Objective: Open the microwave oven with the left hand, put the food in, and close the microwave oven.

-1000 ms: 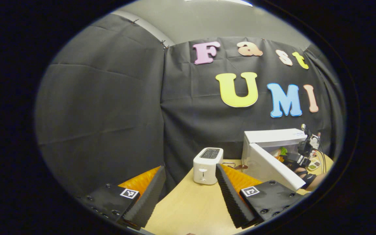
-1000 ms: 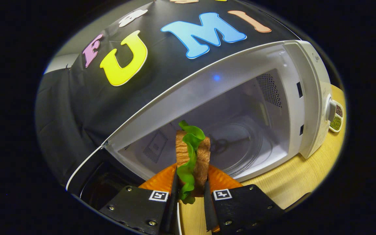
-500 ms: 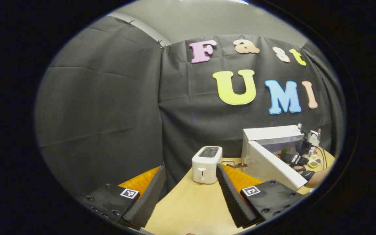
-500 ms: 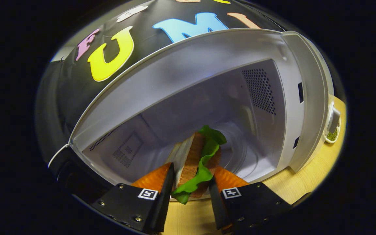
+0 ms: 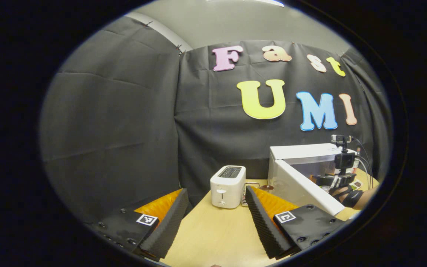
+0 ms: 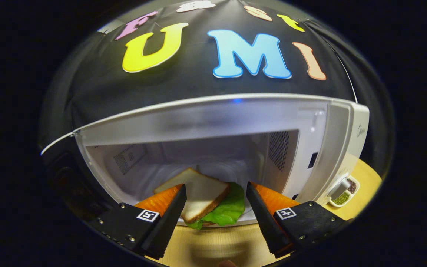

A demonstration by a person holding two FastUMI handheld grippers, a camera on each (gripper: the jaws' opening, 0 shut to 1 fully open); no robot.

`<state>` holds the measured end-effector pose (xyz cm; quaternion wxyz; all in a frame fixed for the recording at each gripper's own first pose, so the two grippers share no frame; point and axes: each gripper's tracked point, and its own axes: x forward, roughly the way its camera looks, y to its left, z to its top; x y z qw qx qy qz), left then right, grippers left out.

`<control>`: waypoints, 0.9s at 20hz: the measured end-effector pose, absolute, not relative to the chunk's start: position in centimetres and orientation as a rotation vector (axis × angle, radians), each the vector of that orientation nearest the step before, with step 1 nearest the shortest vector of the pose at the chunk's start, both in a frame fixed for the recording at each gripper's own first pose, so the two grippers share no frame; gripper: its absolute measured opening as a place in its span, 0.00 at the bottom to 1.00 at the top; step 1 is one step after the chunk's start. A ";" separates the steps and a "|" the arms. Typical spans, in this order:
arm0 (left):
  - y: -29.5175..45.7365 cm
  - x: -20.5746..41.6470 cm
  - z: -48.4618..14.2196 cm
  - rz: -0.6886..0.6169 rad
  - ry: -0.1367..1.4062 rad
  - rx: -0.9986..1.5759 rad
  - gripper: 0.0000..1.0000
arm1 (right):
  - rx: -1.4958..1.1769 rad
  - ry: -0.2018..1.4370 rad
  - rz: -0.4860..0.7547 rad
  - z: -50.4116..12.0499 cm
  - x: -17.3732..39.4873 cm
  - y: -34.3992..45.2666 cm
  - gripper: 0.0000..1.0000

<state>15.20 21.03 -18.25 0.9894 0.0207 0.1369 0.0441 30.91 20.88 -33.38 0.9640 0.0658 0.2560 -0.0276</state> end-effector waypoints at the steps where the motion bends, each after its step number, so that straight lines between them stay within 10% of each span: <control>1: 20.6 15.4 -18.4 0.084 0.270 0.033 1.00 | 0.128 0.498 -0.043 -32.1 30.3 20.8 0.98; 18: 17.3 12.3 -22.5 0.109 0.303 0.033 1.00 | 0.107 0.273 0.111 -13.7 14.4 14.8 0.98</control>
